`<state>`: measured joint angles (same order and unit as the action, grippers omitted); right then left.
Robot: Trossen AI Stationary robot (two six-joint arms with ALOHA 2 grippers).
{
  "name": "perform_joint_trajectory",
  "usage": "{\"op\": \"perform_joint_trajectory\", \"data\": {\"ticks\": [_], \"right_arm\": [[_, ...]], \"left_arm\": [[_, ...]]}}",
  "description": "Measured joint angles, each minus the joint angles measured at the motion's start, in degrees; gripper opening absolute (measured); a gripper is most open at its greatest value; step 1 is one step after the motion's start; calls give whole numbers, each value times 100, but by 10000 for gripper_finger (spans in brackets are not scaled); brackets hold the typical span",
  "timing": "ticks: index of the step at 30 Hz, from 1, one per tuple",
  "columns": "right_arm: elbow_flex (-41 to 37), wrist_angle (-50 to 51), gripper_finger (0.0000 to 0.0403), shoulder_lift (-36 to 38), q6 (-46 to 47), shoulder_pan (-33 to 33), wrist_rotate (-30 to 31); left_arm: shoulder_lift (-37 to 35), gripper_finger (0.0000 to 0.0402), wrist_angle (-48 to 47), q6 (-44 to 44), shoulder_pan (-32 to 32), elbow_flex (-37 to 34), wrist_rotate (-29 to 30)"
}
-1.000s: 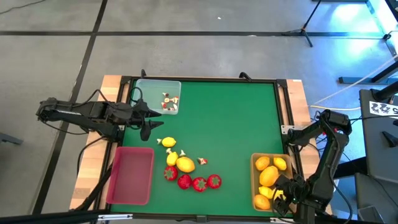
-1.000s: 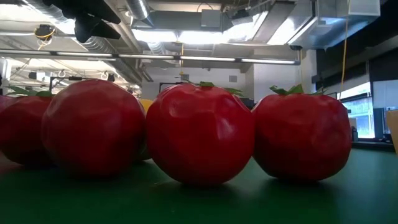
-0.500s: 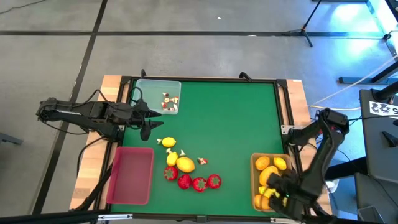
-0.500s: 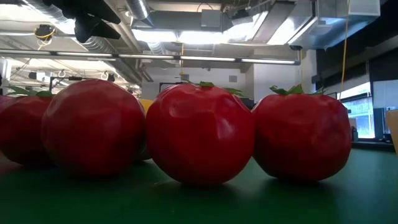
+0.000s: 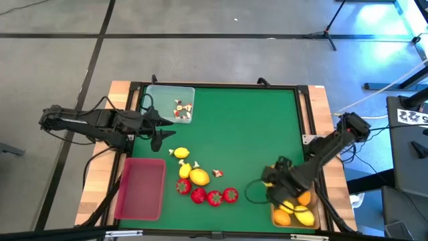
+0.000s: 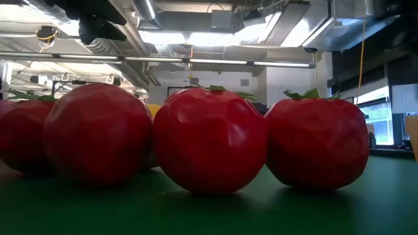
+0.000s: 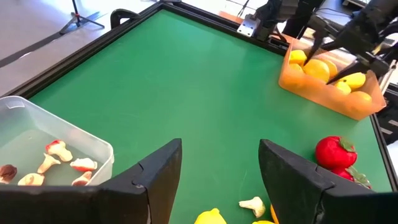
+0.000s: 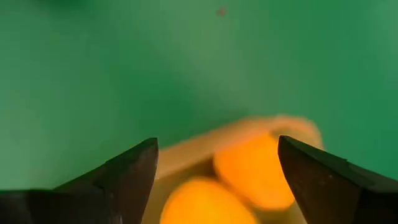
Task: Sort produce into baskets
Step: Put the lemon into the orange bin
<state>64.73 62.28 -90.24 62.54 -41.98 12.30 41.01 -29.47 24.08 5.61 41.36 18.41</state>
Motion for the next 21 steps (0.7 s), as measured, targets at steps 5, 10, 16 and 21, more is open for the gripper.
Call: {"op": "perform_joint_trajectory", "data": {"ticks": [5,10,16,21], "right_arm": [[0,-331,328,0,-977,571,135],[0,-1455,328,0,-2185,1291,660],[0,-3668,328,-28,-3413,2139,529],[5,-5035,328,-311,-4039,2460,150]], "left_arm": [[0,209,-1,-1,-2,0,0],[0,209,-4,0,-2,0,0],[0,209,-2,95,-2,0,0],[0,209,-2,105,-2,0,0]]}}
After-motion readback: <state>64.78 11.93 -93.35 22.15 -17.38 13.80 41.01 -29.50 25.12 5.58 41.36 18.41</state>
